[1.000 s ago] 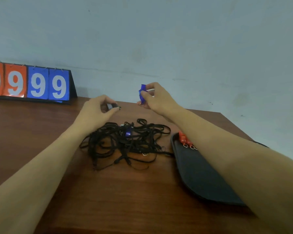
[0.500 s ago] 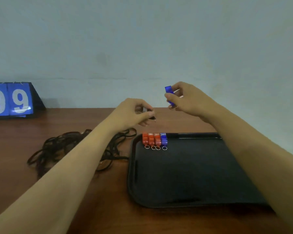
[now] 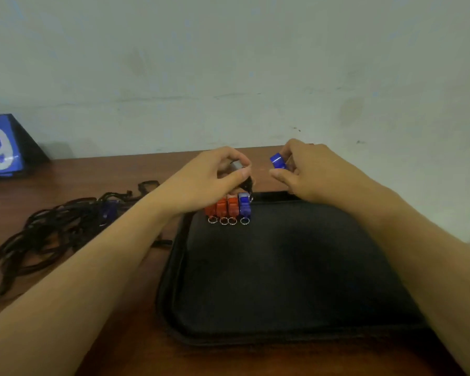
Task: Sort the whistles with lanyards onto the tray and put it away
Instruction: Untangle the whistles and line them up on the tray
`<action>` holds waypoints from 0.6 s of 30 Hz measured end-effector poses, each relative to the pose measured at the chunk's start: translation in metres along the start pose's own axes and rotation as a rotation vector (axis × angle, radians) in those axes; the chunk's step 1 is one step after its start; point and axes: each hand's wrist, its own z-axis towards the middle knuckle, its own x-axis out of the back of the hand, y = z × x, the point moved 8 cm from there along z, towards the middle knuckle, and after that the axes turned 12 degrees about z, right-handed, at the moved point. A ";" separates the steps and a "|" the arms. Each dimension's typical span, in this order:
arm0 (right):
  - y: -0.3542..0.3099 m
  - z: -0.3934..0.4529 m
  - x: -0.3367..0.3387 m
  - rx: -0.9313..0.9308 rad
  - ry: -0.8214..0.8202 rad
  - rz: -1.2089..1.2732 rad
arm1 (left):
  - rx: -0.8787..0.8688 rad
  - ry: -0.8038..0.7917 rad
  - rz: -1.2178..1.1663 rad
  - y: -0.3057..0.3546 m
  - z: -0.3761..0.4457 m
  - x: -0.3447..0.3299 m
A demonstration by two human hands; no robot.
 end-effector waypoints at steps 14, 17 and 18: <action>0.016 0.002 -0.015 -0.094 -0.013 0.204 | -0.061 0.101 -0.067 0.009 -0.003 -0.003; 0.017 0.002 -0.015 -0.089 -0.013 0.218 | -0.051 0.083 -0.080 0.008 -0.003 -0.006; 0.017 0.001 -0.015 -0.087 -0.013 0.220 | -0.050 0.069 -0.077 0.009 -0.004 -0.007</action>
